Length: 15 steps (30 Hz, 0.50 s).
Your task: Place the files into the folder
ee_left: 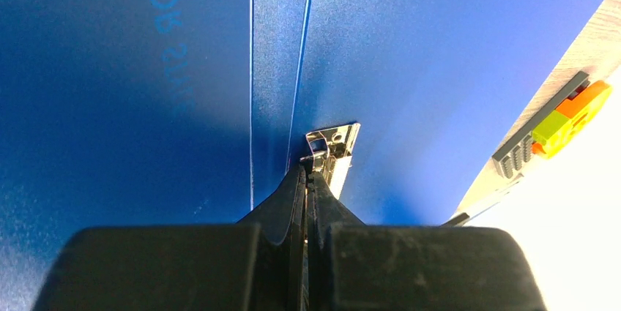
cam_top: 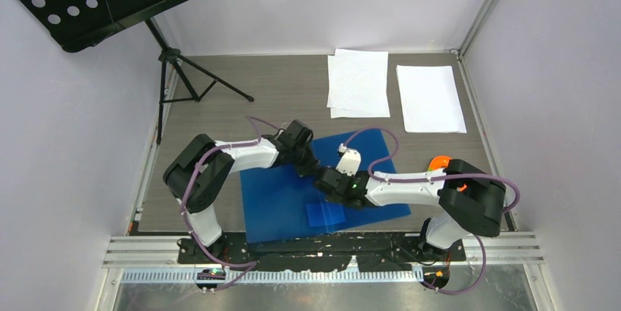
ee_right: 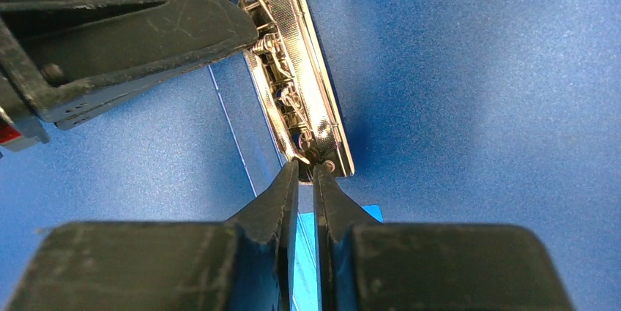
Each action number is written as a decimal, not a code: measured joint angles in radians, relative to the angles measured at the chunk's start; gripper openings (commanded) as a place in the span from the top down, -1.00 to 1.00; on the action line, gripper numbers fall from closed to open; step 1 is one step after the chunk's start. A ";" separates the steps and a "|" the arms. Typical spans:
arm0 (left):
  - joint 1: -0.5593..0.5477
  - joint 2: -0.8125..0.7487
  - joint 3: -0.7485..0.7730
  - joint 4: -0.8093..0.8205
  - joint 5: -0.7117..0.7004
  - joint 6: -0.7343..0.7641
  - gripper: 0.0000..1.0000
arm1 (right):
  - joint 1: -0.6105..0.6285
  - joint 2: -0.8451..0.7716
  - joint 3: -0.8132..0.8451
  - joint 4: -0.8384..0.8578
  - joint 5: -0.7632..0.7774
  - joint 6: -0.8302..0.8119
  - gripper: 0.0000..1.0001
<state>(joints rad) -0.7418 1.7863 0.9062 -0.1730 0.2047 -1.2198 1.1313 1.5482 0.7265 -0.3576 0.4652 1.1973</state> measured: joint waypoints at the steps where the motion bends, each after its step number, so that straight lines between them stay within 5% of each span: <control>1: 0.002 -0.001 0.006 -0.002 -0.005 0.013 1.00 | 0.000 0.008 0.006 0.000 0.005 0.008 0.89; 15: 0.018 -0.011 0.028 0.025 -0.059 0.212 0.90 | -0.035 0.046 -0.011 0.158 -0.002 0.041 0.89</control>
<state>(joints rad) -0.7235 1.7756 0.9344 -0.1478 0.1459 -1.0080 1.0958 1.5944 0.7151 -0.1993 0.4637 1.2381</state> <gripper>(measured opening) 0.012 0.136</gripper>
